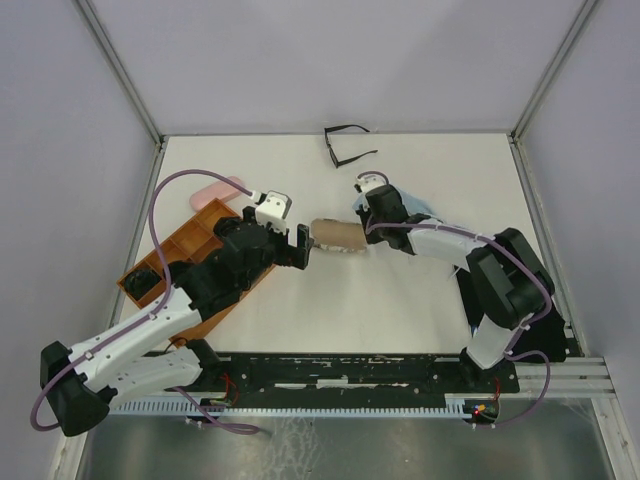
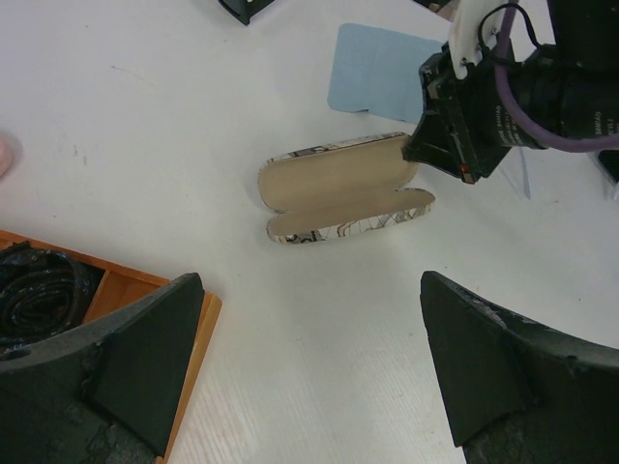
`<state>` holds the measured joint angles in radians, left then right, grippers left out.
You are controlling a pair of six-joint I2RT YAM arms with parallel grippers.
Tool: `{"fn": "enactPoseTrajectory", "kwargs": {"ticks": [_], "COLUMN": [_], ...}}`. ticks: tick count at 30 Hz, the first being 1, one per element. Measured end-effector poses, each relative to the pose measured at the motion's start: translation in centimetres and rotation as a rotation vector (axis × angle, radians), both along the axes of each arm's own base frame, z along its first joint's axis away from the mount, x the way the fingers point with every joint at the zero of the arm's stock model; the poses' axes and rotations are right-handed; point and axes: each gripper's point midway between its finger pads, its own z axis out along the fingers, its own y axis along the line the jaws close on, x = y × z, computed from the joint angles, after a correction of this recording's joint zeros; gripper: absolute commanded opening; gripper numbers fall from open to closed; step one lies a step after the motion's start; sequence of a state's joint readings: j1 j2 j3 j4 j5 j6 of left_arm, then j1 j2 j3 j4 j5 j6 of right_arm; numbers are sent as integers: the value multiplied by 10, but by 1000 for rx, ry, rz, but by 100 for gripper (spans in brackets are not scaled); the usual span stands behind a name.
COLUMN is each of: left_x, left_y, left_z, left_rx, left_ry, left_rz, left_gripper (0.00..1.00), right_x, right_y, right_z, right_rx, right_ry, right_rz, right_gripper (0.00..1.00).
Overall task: Organize the sunglasses
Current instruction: Move the sunglasses case at the center of the board.
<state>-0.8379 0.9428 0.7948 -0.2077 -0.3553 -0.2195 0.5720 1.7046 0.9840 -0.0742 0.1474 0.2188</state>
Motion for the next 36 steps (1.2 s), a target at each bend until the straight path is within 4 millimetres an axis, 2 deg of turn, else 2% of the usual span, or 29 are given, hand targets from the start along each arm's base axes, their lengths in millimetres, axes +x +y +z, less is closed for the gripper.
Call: {"fn": "enactPoseTrajectory", "kwargs": {"ticks": [5, 11, 18, 23, 28, 32, 36], "left_x": [-2, -4, -3, -2, -2, -2, -2], "left_y": [3, 7, 8, 10, 10, 11, 10], "left_z": [3, 6, 6, 6, 6, 6, 6], "left_rx": [-5, -6, -3, -1, 0, 0, 0], "left_ry": [-6, -10, -11, -14, -14, -15, -16], "left_rz": [3, 10, 17, 27, 30, 32, 32], "left_gripper": [100, 100, 100, 100, 100, 100, 100], "right_x": [32, 58, 66, 67, 61, 68, 75], "right_y": [15, 26, 35, 34, 20, -8, -44], "right_z": [2, 0, 6, 11, 35, 57, 55], "right_rx": [-9, 19, 42, 52, 76, 106, 165], "right_ry": [-41, -51, -59, -70, -108, -133, -92], "right_rz": [97, 167, 213, 219, 164, -32, -267], "right_gripper": [9, 18, 43, 50, 50, 48, 46]}}
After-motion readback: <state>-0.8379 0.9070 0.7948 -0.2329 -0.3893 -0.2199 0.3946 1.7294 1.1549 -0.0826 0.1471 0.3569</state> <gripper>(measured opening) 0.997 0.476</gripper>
